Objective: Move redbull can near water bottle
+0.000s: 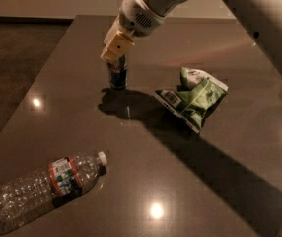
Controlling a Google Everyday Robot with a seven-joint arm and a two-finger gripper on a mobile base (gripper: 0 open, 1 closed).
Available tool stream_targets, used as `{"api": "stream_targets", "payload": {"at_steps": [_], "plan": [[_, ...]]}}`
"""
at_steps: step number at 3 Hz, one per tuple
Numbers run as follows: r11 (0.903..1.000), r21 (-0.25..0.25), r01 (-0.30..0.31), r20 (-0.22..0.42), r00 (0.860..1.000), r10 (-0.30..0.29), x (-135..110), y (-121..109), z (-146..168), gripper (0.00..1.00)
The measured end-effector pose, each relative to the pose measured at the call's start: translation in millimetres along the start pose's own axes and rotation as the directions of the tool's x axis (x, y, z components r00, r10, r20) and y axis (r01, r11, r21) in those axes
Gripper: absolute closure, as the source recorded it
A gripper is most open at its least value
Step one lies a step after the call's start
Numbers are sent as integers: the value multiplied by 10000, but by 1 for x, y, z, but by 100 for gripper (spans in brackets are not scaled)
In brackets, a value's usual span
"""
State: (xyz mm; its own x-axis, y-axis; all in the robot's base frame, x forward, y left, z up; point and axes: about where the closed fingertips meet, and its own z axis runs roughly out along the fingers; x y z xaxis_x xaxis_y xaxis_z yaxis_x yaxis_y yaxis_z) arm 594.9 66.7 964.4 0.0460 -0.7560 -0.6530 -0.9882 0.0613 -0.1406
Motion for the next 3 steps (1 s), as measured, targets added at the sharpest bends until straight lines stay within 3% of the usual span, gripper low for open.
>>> {"api": "stream_targets", "payload": {"at_steps": [3], "plan": [[9989, -280, 364, 193, 9992, -359, -10, 16, -3, 100]]}}
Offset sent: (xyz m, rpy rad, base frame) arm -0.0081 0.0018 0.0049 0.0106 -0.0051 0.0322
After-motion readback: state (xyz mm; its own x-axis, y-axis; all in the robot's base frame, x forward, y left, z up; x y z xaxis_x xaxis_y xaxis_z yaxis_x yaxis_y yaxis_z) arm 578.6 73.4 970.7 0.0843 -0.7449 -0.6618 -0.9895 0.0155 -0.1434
